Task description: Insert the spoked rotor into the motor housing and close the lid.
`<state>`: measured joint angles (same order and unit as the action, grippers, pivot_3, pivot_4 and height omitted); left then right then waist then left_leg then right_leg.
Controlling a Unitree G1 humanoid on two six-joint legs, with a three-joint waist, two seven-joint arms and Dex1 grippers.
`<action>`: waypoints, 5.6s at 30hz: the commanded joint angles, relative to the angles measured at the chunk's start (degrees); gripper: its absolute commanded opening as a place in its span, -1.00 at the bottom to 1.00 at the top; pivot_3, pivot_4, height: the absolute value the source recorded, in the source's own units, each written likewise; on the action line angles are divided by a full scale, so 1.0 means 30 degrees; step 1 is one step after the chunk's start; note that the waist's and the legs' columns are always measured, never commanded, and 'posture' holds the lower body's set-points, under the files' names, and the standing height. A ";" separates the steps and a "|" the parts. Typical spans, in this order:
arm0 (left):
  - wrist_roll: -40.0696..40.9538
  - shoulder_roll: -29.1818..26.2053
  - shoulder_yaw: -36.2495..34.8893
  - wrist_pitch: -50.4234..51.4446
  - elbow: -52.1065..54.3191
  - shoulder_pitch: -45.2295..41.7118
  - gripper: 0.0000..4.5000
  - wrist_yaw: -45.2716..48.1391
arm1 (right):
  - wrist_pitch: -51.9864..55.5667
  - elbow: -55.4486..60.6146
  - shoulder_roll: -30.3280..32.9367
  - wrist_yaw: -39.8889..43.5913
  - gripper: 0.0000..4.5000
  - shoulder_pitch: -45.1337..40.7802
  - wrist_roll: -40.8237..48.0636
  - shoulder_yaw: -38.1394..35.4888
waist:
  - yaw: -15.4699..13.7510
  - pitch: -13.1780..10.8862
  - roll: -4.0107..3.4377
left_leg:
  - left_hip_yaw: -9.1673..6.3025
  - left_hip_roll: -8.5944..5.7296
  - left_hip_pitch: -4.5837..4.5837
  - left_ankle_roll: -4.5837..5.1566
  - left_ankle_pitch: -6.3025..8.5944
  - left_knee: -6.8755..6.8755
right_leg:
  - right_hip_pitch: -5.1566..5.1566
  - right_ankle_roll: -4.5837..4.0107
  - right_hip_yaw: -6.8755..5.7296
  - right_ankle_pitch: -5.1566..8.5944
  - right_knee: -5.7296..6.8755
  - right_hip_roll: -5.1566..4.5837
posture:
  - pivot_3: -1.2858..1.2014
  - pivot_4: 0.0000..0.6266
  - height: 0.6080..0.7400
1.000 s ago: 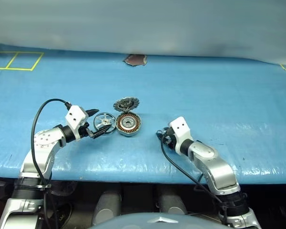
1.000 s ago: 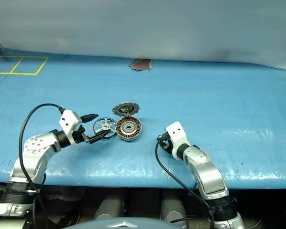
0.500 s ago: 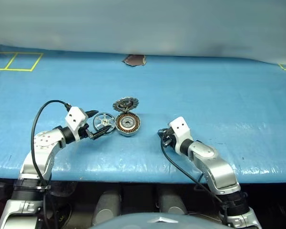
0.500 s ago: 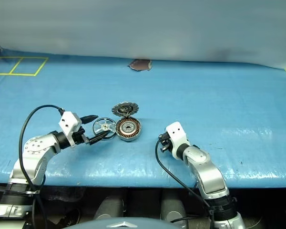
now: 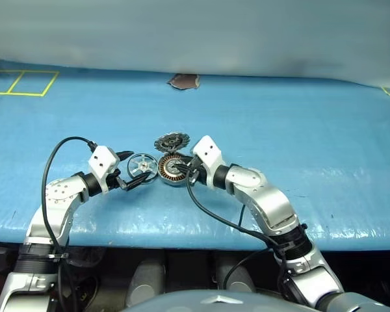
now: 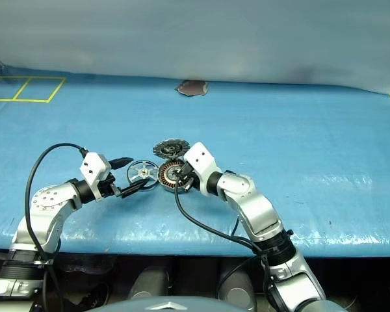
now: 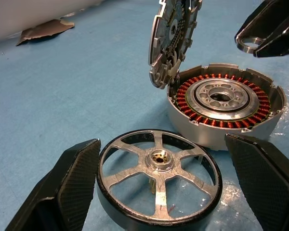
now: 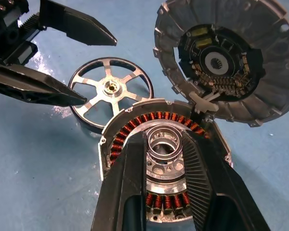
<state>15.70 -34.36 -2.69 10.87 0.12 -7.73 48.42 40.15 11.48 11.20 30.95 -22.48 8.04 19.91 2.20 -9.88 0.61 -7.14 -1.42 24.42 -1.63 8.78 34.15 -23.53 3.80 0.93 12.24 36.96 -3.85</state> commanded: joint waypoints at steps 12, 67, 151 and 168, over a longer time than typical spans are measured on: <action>-0.0094 -0.0201 -0.0376 -0.0322 0.0713 0.0368 1.00 -0.0442 | -0.2387 -0.4022 -0.1001 0.0230 -0.68 -0.1457 -0.0354 -0.0020 | 0.0066 -0.0001 -0.0004 | -0.0004 0.0021 -0.0014 -0.0021 -0.0014 -0.0010 | -0.0004 -0.0020 0.0003 -0.0015 0.0012 0.0027 | 0.03 -0.52 1.00; -0.0470 -0.0188 -0.0350 -0.0568 0.0454 0.0482 1.00 -0.0755 | -0.2579 -0.4424 -0.1988 0.0241 -0.96 -0.1893 -0.0515 -0.0735 | 0.0143 -0.0001 -0.0008 | -0.0005 0.0026 -0.0023 -0.0033 -0.0021 -0.0015 | -0.0009 -0.0021 0.0013 -0.0020 0.0024 0.0038 | 0.03 -0.52 1.00; 0.0269 -0.1425 -0.0001 0.3002 -0.0057 -0.2054 1.00 0.0504 | -0.1636 0.0520 -0.1894 -0.1019 -0.99 0.0626 0.0303 -0.0743 | 0.0293 -0.0002 -0.0011 | -0.0020 0.0043 -0.0024 -0.0054 -0.0034 -0.0026 | -0.0011 -0.0030 0.0014 -0.0022 0.0028 0.0060 | 0.03 -0.52 1.00; -0.2737 -0.2133 0.2792 0.3029 -0.1082 -0.2244 0.51 0.1274 | -0.1756 0.0515 -0.1907 -0.1591 -1.00 0.0769 0.0424 -0.0863 | 0.0393 -0.0002 -0.0012 | -0.0019 0.0049 -0.0025 -0.0054 -0.0035 -0.0032 | -0.0016 -0.0030 0.0020 -0.0022 0.0028 0.0068 | 0.03 -0.52 1.00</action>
<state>8.18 -40.19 5.00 19.75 -3.57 -14.84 51.43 35.59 10.22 6.00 26.26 -19.89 8.38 17.98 3.38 -9.88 0.58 -7.19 -1.27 24.34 -1.79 8.68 34.05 -23.58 3.71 0.99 12.18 37.05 -3.64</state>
